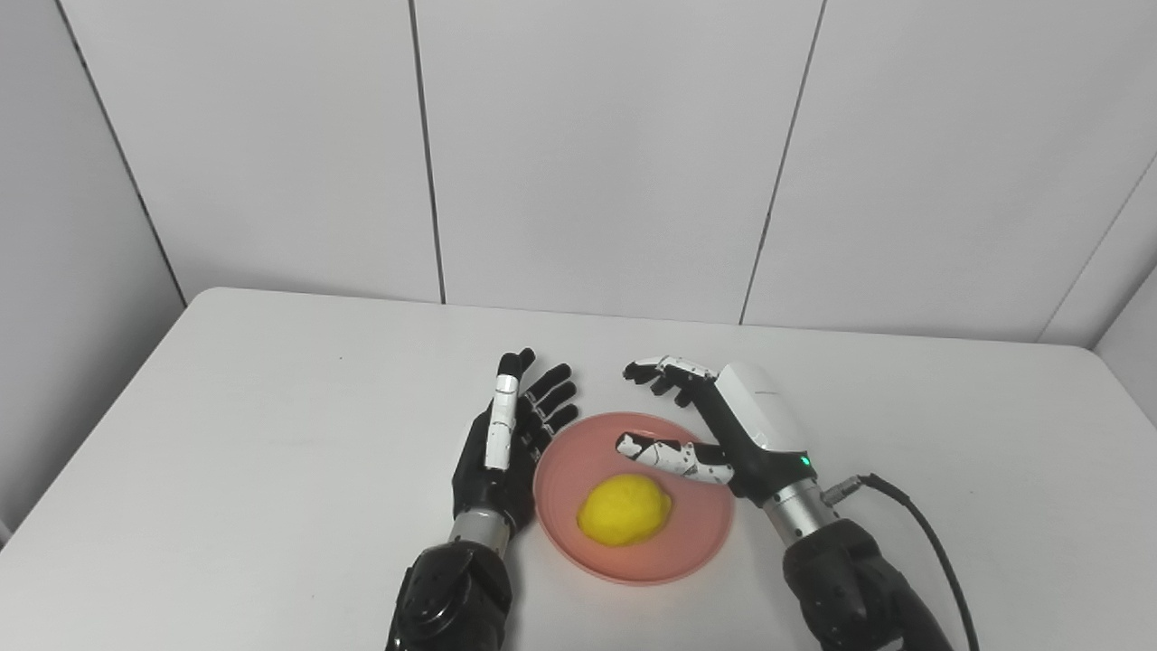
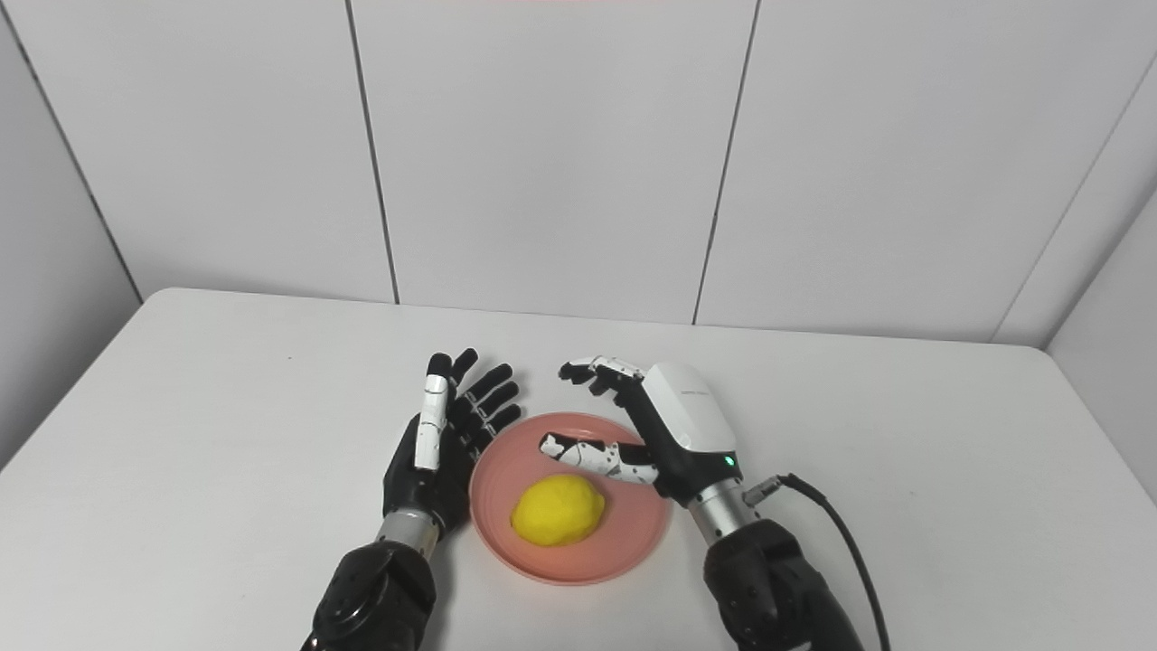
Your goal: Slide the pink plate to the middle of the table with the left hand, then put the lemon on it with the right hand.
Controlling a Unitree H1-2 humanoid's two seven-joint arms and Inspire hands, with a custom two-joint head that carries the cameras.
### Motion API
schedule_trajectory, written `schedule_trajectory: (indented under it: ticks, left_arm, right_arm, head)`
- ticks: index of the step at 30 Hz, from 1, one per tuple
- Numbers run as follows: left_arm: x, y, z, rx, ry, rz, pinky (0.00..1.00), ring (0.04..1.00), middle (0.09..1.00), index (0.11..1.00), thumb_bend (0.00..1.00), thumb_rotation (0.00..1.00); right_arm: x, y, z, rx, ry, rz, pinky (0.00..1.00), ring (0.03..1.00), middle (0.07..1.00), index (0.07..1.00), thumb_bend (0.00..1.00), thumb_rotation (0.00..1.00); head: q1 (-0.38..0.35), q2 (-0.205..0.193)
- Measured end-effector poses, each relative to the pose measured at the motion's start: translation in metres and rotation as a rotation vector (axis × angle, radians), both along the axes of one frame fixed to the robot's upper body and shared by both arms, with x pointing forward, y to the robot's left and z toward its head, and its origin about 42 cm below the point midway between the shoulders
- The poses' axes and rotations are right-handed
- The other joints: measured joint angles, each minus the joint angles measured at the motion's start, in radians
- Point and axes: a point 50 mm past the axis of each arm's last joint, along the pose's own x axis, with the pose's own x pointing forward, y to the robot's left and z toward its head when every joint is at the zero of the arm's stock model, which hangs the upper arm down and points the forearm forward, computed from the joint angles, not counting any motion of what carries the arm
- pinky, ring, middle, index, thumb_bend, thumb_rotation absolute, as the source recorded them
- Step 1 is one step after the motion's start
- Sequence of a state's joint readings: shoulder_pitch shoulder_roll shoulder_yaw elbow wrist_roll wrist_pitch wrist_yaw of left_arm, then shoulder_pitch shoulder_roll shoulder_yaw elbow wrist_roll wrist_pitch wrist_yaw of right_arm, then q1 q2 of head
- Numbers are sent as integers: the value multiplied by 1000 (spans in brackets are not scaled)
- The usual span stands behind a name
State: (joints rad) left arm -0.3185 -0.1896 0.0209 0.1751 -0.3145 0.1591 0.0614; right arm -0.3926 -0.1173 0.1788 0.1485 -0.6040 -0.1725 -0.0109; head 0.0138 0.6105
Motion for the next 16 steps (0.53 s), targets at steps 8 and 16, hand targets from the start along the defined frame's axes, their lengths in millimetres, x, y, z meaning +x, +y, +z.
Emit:
schedule_trajectory:
  ticks: [8,16]
  left_arm:
    - [9,3,-11,114,-113,59,919,887,861,882,871,711]
    - [31,18,-12,307,-211,145,972,935,904,860,861,776]
  right_arm:
    - [2,-14,-32,445,206,-91,800,800,815,801,873,1000]
    - [3,-26,-49,910,391,-167,962,906,889,868,940,1000]
  head:
    - [-9,0]
    - [-11,3]
